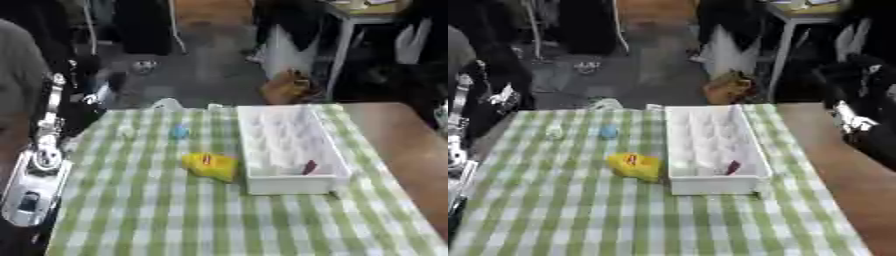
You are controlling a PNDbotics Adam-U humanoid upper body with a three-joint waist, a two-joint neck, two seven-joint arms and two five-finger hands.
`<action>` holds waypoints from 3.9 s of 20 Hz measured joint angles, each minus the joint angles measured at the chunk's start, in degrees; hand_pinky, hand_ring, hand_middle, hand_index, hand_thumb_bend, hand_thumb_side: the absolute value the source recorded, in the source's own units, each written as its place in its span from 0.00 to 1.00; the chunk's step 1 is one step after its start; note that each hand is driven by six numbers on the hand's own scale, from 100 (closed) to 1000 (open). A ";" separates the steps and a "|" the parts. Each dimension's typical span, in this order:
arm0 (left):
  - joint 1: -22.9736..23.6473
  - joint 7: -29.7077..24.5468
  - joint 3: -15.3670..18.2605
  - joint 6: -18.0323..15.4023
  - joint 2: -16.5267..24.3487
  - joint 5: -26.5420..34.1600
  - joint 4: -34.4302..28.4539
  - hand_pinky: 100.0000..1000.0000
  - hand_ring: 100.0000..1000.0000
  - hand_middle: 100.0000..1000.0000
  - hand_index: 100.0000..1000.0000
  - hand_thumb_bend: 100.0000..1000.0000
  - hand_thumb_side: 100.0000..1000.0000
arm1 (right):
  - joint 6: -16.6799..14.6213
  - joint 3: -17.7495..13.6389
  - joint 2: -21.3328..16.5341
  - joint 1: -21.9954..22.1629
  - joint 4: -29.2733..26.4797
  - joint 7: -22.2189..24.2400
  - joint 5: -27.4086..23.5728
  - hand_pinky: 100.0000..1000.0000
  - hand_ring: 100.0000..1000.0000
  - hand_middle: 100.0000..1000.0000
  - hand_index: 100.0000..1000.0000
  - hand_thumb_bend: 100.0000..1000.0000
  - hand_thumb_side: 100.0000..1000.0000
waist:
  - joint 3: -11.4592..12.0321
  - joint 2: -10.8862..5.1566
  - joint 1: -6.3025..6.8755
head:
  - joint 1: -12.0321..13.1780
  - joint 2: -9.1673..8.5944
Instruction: Pick up objects on the table and place them in the box.
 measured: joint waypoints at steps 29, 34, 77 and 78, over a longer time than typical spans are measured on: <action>-15.66 -21.92 -7.09 -0.42 4.41 -14.97 15.16 0.74 0.79 0.71 0.82 0.64 0.40 | -0.08 0.07 0.00 -0.01 0.00 0.23 0.00 0.71 0.75 0.76 0.95 0.17 0.49 | -0.71 -0.05 0.00 | -0.01 0.10; -22.49 -32.80 -10.49 -5.04 4.52 -23.03 24.41 0.76 0.82 0.76 0.84 0.68 0.39 | -0.12 0.29 0.00 -0.01 0.00 0.38 0.00 0.71 0.75 0.76 0.95 0.17 0.49 | -1.17 -0.05 0.00 | 0.01 0.12; -33.81 -42.96 -10.88 -14.31 -7.53 -47.22 57.16 0.79 0.82 0.74 0.82 0.81 0.36 | -0.28 0.93 0.06 -0.03 0.14 1.21 -0.41 0.71 0.75 0.76 0.95 0.16 0.49 | -2.71 -0.05 0.00 | 0.39 1.80; -33.80 -42.04 -10.73 -13.97 -7.72 -47.58 57.49 0.79 0.82 0.75 0.82 0.81 0.36 | -0.27 0.96 0.06 -0.03 0.14 1.23 -0.45 0.71 0.75 0.76 0.95 0.17 0.49 | -2.76 -0.05 0.00 | 0.39 1.80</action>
